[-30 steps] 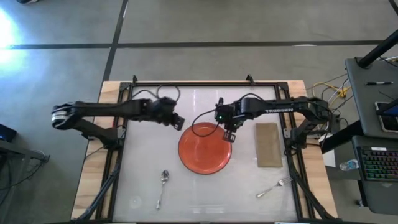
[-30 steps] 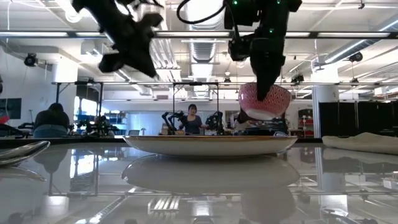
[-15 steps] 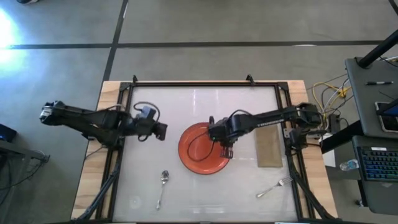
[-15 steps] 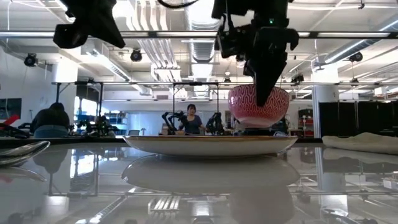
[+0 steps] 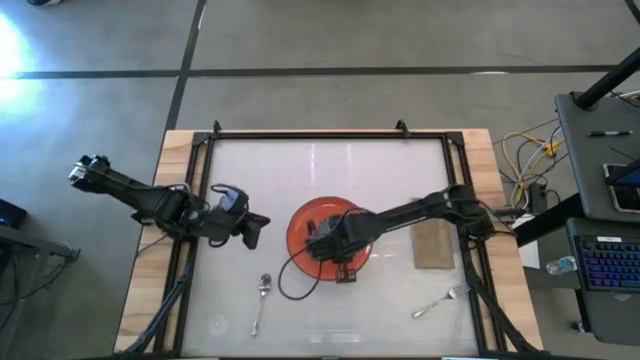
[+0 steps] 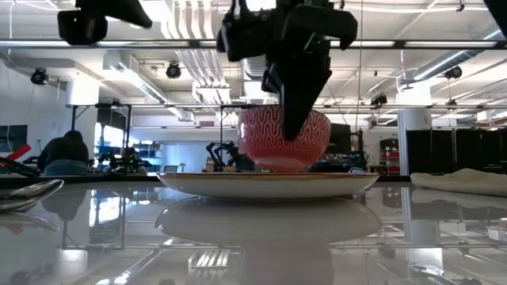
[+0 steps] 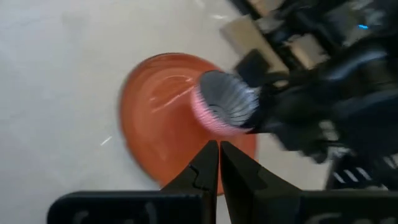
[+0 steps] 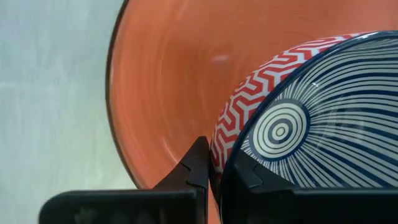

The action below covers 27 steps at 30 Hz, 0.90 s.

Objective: Set table place
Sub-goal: Put the blue bowl on the orange plate

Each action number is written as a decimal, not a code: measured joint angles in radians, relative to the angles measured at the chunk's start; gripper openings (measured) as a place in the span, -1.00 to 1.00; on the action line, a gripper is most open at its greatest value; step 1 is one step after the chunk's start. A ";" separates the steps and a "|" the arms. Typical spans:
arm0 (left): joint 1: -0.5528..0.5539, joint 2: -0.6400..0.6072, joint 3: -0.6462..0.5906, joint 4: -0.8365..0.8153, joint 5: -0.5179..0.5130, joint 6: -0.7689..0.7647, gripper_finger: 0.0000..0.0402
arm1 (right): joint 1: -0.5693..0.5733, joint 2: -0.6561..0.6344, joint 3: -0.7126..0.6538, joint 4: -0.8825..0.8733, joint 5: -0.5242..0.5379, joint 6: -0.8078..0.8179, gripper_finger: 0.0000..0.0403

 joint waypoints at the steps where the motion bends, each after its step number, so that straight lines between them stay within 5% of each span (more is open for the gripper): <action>1: -0.018 0.000 0.000 0.015 -0.016 0.004 -0.99 | 0.000 0.025 0.031 -0.034 -0.001 0.000 -0.94; 12: -0.148 0.003 0.001 0.064 -0.135 -0.001 -0.99 | -0.001 0.145 0.249 -0.143 -0.002 -0.001 -0.94; 27: -0.197 0.004 0.001 0.099 -0.203 0.000 -0.99 | -0.002 0.169 0.241 -0.127 0.003 0.008 -0.93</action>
